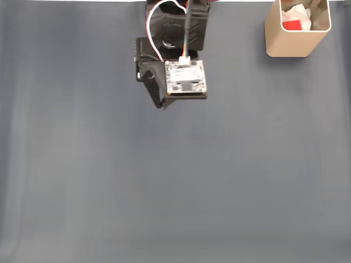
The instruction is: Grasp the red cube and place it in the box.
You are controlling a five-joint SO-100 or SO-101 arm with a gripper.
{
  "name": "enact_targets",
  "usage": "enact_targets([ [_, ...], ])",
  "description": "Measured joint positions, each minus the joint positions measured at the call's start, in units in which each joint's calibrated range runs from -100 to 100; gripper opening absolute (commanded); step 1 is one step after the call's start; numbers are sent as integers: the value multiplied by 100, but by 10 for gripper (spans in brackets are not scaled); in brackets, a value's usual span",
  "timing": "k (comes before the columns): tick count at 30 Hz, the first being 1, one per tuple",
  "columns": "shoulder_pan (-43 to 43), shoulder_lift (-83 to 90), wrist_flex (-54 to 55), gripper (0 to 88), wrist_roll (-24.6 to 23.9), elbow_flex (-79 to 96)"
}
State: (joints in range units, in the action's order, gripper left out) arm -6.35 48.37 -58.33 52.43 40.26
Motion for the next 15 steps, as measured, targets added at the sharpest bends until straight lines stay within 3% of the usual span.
enact_targets([
  [15,-195,1427,626,4,29,2350],
])
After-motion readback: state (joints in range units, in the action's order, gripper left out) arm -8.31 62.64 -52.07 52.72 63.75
